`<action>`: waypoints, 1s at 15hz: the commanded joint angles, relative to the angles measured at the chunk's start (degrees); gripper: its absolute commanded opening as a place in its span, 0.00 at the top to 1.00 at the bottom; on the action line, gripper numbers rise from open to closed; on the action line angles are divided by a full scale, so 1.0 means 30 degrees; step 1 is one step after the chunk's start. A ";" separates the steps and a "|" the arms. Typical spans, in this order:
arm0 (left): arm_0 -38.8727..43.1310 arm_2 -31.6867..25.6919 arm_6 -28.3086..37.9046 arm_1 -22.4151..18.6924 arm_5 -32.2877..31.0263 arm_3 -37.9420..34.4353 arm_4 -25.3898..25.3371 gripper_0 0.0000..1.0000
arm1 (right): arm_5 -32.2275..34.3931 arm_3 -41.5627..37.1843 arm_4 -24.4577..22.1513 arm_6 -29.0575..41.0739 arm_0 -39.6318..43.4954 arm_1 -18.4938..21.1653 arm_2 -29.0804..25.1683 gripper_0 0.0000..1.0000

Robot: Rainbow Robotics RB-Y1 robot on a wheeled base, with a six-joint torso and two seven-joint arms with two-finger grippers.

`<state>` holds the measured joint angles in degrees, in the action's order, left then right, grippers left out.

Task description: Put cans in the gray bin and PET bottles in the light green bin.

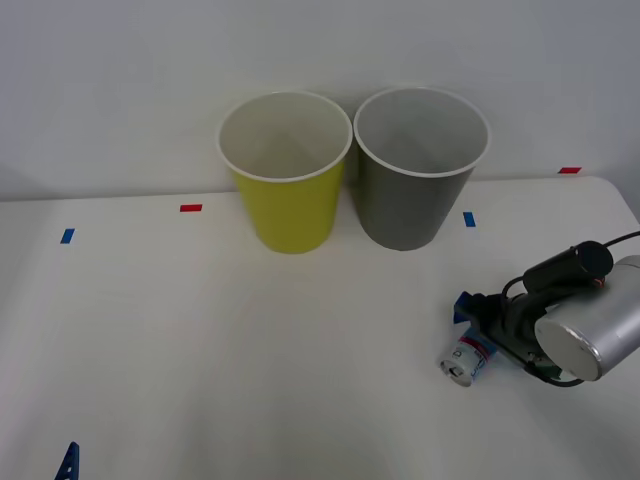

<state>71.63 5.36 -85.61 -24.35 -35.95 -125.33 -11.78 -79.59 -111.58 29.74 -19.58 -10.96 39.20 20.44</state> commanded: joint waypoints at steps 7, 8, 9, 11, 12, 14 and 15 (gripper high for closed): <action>0.0000 0.0000 0.0000 0.0000 0.0000 0.0000 0.0000 0.00 | -0.0893 -0.0015 -0.1094 -0.0181 -0.0594 -0.0559 0.0189 0.99; 0.0000 0.0000 0.0000 0.0000 0.0000 0.0000 0.0000 0.00 | -0.0893 -0.0015 -0.1212 -0.0269 -0.0565 -0.0646 0.0189 0.99; 0.0000 0.0000 0.0000 0.0000 0.0000 0.0000 0.0000 0.00 | -0.0893 -0.0015 -0.1270 -0.0328 -0.0565 -0.0705 0.0189 0.99; 0.0000 0.0000 0.0000 0.0000 0.0000 0.0000 0.0000 0.00 | -0.0922 -0.0015 -0.1446 -0.0621 -0.0536 -0.0764 0.0189 1.00; 0.0000 0.0000 0.0000 0.0000 0.0000 0.0000 0.0000 0.00 | -0.0922 -0.0162 -0.1798 -0.0826 -0.0536 -0.0881 0.0189 1.00; 0.0000 0.0000 0.0000 0.0000 0.0000 0.0000 0.0000 0.00 | -0.1537 -0.0630 -0.2676 -0.2584 -0.0477 -0.1408 -0.0279 1.00; 0.0000 0.0000 0.0000 0.0000 0.0000 0.0000 0.0000 0.00 | -0.1889 -0.0923 -0.2823 -0.3492 -0.0331 -0.1643 -0.0719 1.00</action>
<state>71.63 5.36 -85.61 -24.35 -35.95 -125.33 -11.78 -83.78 -113.25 22.12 -27.14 -12.36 35.30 19.84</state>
